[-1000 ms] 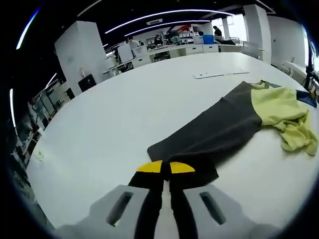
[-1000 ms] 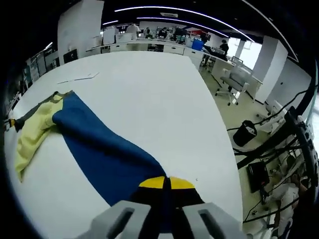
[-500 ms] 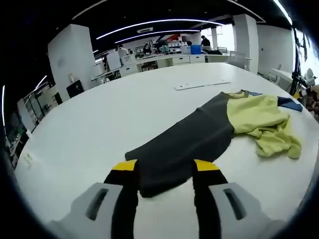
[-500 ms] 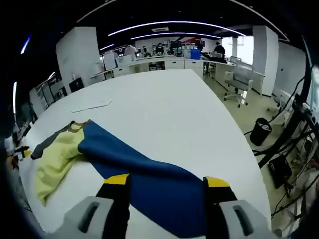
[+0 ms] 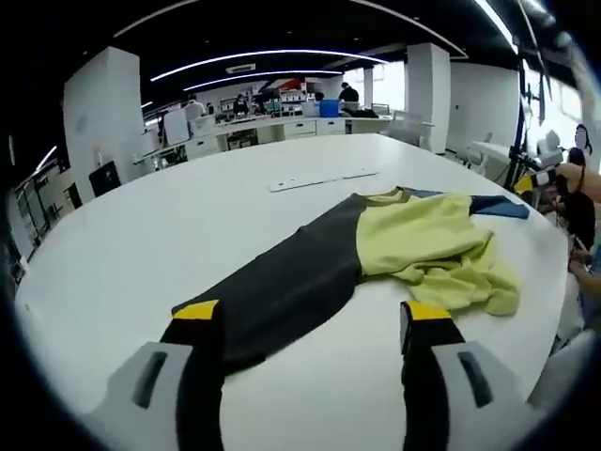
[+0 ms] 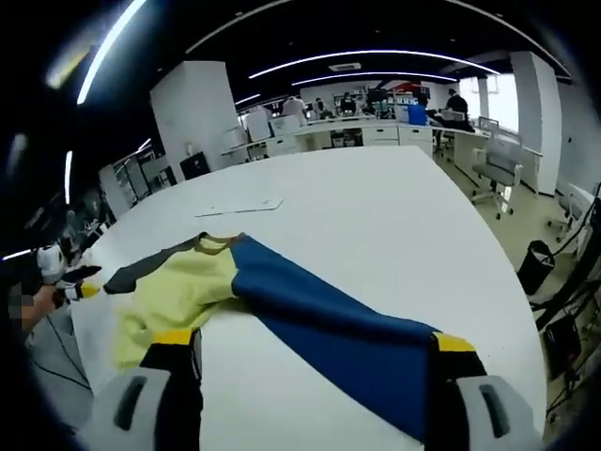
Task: Fold the garment on the visible template until the final outline fits inside the template.
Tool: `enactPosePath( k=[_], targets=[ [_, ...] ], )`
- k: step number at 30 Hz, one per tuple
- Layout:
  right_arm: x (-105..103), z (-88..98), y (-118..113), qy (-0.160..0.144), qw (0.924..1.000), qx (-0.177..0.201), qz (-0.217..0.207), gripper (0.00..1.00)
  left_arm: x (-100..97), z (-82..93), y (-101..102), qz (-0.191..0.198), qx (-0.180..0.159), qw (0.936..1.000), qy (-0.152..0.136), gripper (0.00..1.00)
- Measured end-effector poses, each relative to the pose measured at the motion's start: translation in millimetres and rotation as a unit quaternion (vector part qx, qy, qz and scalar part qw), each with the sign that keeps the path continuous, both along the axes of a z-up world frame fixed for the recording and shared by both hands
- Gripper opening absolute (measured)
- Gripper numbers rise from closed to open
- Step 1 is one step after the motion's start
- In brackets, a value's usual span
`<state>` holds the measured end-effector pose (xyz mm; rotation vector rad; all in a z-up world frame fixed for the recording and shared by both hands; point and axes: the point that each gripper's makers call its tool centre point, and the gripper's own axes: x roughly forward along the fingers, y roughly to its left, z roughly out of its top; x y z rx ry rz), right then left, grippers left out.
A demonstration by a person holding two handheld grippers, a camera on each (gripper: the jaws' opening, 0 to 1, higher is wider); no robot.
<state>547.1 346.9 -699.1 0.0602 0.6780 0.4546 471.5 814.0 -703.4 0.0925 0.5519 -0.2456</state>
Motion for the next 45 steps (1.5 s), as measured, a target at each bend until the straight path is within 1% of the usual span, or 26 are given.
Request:
enactPosePath(
  k=[5,7,9,13,16,19,25,28,29,30,34,35,40,43,45],
  targets=[
    [-11.7,3.0,20.9,-0.005,0.9996,0.013,0.024,1.0,-0.6,3.0,-28.1,-0.031,-0.009,0.9995,-0.004,0.79],
    [-15.5,5.3,29.2,-0.014,0.999,0.019,0.039,1.0,-0.8,3.7,-38.8,-0.042,-0.01,0.999,-0.005,0.81],
    [-18.0,5.1,32.6,-0.016,0.9986,0.018,0.046,1.0,-1.3,4.7,-49.7,-0.054,-0.012,0.9984,-0.005,0.82],
    [-27.4,5.7,44.9,-0.025,0.9966,0.024,0.074,1.0,-2.9,5.4,-67.8,-0.072,-0.016,0.9973,-0.002,0.87],
    [-37.6,7.5,56.5,-0.03,0.9943,0.034,0.097,1.0,-4.7,6.5,-83.3,-0.089,-0.023,0.9958,-0.002,0.87],
    [-45.2,9.4,64.6,-0.036,0.9923,0.035,0.113,1.0,-6.6,6.8,-100.7,-0.107,-0.028,0.9938,-0.002,0.89],
    [-65.9,14.5,83.9,-0.046,0.9864,0.032,0.155,1.0,-10.4,6.2,-127.6,-0.133,-0.037,0.9905,-0.001,0.88],
    [-75.4,17.2,91.2,-0.052,0.9837,0.03,0.17,1.0,-14.8,3.8,-143.8,-0.157,-0.034,0.9869,0.001,0.87],
    [-77.5,17.8,92.9,-0.053,0.9833,0.03,0.172,1.0,-15.6,3.3,-146.6,-0.162,-0.034,0.9862,0.001,0.85],
    [-81.0,17.9,95.2,-0.054,0.9825,0.031,0.176,1.0,-17.8,2.3,-153.4,-0.174,-0.029,0.9843,0.001,0.83],
    [-90.8,16.5,102.4,-0.053,0.9807,0.038,0.184,1.0,-22.7,-3.0,-174.8,-0.201,-0.018,0.9795,0.001,0.81],
    [-92.7,15.3,103.5,-0.051,0.9807,0.038,0.185,1.0,-24.2,-4.3,-179.6,-0.207,-0.019,0.9781,0.003,0.8],
    [-103.2,10.9,108.6,-0.048,0.9798,0.038,0.19,1.0,-31.6,-12.4,-202.8,-0.237,-0.022,0.9712,0.015,0.73],
    [-107.9,10.6,112.0,-0.047,0.9786,0.05,0.194,1.0,-34.7,-17.6,-214.6,-0.255,-0.016,0.9667,0.019,0.7],
    [-110.1,8.5,113.0,-0.044,0.9784,0.052,0.195,1.0,-35.9,-21.1,-220.5,-0.262,-0.017,0.9645,0.024,0.65]
  ],
)
